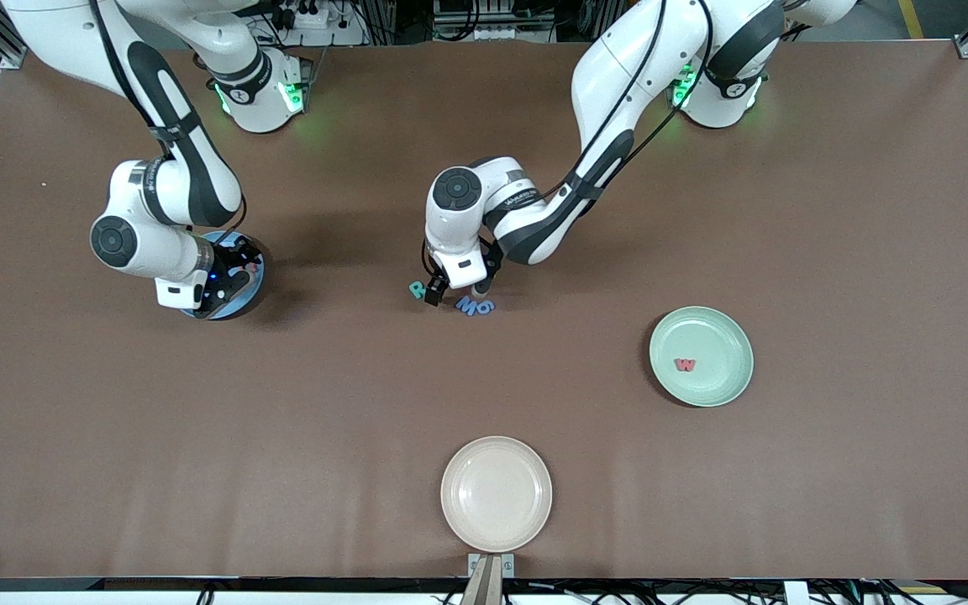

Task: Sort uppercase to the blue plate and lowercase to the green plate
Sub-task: 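Release q onto the blue plate while the left gripper grasps blue E, then carry blue E to the green plate while the right gripper reaches teal R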

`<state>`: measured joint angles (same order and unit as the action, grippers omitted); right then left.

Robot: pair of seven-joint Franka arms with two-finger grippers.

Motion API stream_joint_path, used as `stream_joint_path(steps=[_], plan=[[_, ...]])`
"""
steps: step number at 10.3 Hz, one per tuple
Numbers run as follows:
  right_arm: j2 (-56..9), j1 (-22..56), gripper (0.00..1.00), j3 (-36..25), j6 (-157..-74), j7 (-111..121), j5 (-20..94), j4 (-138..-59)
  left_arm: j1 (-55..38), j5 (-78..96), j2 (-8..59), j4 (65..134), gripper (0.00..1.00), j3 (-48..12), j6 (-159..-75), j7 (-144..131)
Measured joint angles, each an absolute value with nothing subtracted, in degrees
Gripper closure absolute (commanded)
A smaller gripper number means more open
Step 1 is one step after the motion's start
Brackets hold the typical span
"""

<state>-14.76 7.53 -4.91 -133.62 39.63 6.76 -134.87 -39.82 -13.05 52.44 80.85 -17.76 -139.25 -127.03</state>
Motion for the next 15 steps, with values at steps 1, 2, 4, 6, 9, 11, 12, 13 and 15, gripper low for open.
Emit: stream_joint_path(steps=[1, 2, 4, 6, 9, 11, 12, 13, 15], plan=[[-14.8, 7.6, 0.10, -4.6, -133.6, 38.5, 6.8, -134.8, -39.8, -13.0, 52.8, 80.8, 0.00, -17.8, -139.8, -127.0], [-14.7, 7.6, 0.01, -4.0, -133.5, 36.4, 6.8, -134.7, -40.0, -13.0, 53.1, 80.8, 0.00, -17.8, -140.1, -127.0], [-14.2, 7.8, 0.00, -1.6, -132.7, 29.6, 6.8, -134.4, -40.3, -13.0, 53.7, 80.8, 0.00, -17.8, -140.4, -127.0], [-13.8, 8.1, 0.00, -0.8, -132.3, 27.5, 6.8, -134.4, -40.6, -13.0, 54.1, 80.8, 0.09, -17.8, -140.5, -127.0], [-13.5, 8.1, 0.00, -0.8, -132.3, 27.4, 6.8, -134.3, -40.8, -13.0, 54.1, 80.7, 1.00, -17.6, -140.5, -128.5], [-13.5, 8.1, 0.00, -0.7, -132.3, 27.4, 6.8, -134.2, -41.9, -13.1, 54.1, 79.9, 1.00, -16.4, -140.7, -128.8], [-13.5, 8.1, 0.00, -0.4, -132.2, 26.8, 6.8, -134.2, -42.3, -13.1, 54.1, 79.4, 1.00, -16.0, -140.7, -128.8], [-13.5, 8.1, 0.04, 0.3, -132.0, 25.6, 6.8, -134.2, -42.4, -13.1, 54.1, 79.2, 1.00, -15.9, -140.7, -128.8], [-13.5, 8.2, 0.05, 1.6, -131.4, 22.7, 6.8, -134.2, -42.4, -13.1, 54.1, 79.2, 1.00, -15.8, -140.7, -128.8]])
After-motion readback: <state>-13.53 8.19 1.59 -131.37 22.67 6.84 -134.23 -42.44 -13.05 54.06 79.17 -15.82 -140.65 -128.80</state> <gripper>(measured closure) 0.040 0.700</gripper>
